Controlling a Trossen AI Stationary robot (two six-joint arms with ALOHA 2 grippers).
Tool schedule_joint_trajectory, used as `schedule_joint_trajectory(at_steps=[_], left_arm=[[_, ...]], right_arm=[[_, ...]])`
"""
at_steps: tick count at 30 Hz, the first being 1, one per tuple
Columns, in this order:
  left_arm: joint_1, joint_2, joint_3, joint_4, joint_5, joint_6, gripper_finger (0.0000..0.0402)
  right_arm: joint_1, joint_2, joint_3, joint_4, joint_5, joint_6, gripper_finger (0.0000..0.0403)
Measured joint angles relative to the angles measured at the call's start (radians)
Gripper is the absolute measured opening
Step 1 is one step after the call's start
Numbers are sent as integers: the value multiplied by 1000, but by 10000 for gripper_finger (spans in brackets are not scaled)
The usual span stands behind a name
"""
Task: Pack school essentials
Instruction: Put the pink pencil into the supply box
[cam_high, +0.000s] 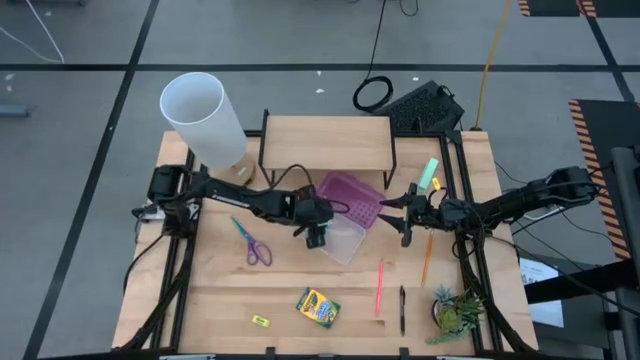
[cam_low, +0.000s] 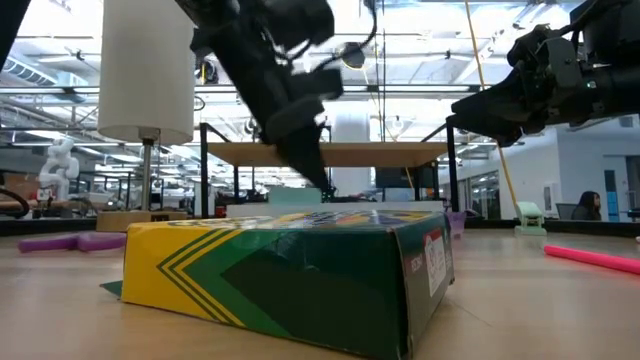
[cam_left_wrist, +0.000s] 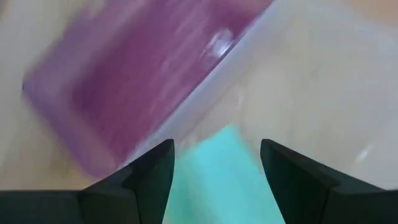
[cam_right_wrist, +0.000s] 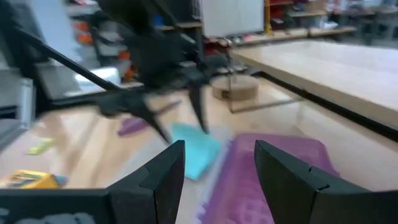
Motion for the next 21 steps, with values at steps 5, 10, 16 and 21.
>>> schedule_joint_trajectory(at_steps=[5,10,16,21], left_arm=[[-55,15,1,211,110,340,244],[-81,82,19,369,245,642,243],[-75,240,217,342,369,774,243],[-79,368,409,234,450,851,243]], right_arm=[[0,1,107,-369,151,61,185],[7,0,220,-560,191,79,185],[32,-47,249,-566,154,12,185],[33,-212,284,-561,139,-101,185]])
